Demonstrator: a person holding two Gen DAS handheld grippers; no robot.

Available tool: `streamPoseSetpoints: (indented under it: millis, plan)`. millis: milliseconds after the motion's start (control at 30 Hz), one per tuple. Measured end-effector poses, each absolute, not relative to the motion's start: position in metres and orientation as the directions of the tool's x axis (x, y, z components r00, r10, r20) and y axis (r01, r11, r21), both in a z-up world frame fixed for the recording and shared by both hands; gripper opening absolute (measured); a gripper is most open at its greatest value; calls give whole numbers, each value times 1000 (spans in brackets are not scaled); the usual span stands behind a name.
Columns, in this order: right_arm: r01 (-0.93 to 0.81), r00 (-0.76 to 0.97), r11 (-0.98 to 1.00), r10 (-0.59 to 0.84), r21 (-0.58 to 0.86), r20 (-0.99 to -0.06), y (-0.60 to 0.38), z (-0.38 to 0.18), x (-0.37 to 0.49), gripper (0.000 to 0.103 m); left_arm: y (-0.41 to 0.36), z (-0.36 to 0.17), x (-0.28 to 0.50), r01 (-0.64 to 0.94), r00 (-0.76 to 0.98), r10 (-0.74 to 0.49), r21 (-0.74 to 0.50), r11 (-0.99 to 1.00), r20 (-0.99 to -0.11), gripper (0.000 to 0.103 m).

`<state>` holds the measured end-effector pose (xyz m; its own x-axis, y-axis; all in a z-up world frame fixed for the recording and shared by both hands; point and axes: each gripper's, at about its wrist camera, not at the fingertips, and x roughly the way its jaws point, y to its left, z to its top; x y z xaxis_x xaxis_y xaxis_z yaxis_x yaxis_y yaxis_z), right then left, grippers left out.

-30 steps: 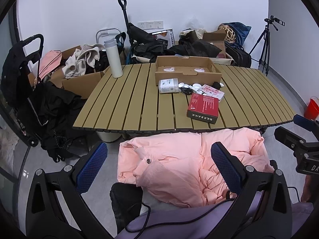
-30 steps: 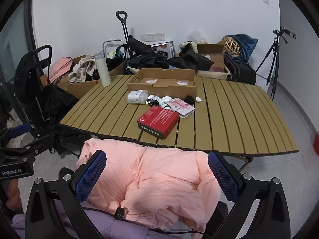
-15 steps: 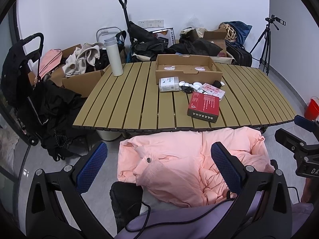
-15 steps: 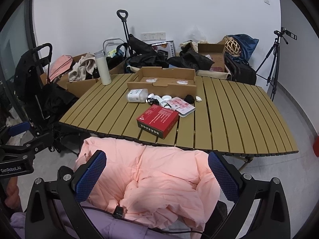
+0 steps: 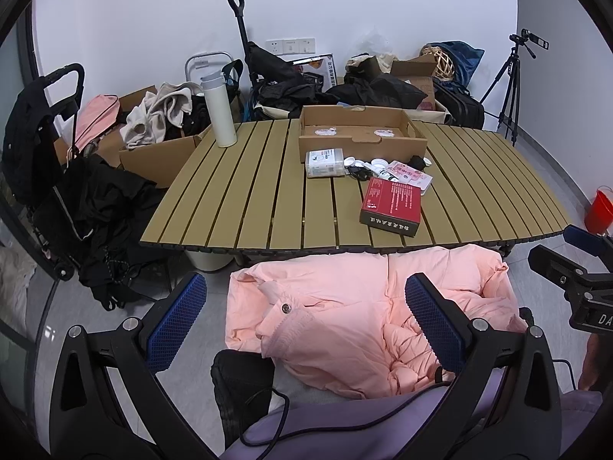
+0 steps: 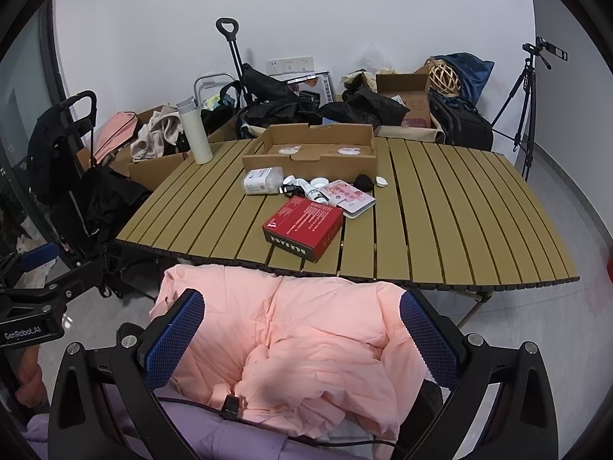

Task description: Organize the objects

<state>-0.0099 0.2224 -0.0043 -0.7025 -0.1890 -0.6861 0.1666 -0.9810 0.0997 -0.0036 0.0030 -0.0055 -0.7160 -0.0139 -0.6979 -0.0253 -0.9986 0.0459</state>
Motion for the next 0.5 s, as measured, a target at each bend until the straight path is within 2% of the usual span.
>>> streamPoseSetpoints:
  millis: [500]
  plan:
    - [170,-705,-981,-186,92,-685,222,-4,-11,103,5,-7,1,-24,-731,-28,66,-998,-682,103]
